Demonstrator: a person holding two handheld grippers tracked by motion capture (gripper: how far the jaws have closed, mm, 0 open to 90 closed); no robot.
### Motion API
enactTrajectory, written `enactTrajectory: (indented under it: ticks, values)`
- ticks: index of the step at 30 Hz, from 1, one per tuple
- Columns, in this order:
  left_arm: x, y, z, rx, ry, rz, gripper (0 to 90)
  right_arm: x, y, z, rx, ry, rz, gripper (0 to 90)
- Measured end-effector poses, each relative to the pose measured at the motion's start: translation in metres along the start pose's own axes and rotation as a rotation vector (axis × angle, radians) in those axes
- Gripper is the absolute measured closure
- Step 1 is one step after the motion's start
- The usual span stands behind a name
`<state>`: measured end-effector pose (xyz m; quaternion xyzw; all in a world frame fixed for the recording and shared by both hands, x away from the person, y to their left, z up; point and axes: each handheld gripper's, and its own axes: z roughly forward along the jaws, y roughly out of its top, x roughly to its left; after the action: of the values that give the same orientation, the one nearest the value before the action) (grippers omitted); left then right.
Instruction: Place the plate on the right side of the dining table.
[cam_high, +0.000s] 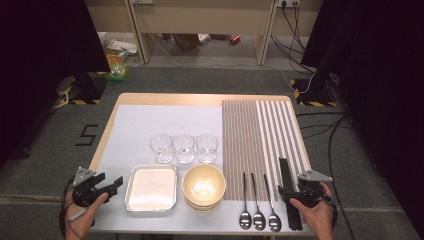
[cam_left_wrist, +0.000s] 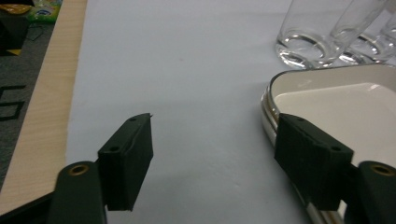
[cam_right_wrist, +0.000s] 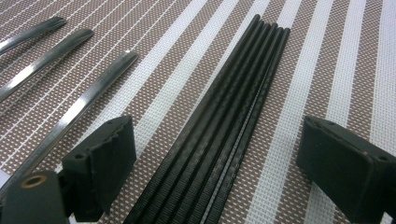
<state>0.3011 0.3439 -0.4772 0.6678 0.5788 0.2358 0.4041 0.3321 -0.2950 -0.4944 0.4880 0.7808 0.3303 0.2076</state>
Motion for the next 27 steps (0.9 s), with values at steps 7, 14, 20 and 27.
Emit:
enactTrajectory:
  ticks: [7,14,20,27]
  values:
    - [-0.013,0.007,0.007,0.013,-0.023,0.057,44.5,0.000,0.000,0.000,-0.001,-0.002,-0.003,12.1]
    - [-0.019,0.016,0.017,0.016,-0.032,0.084,60.9,0.000,0.000,0.000,-0.001,-0.002,-0.003,12.1]
    - [-0.025,0.019,0.026,0.041,-0.048,0.090,68.7,0.000,0.000,0.000,-0.001,-0.002,-0.002,12.1]
    - [-0.023,0.024,0.037,0.072,-0.058,0.098,72.9,0.000,0.000,0.000,0.000,-0.001,-0.003,12.1]
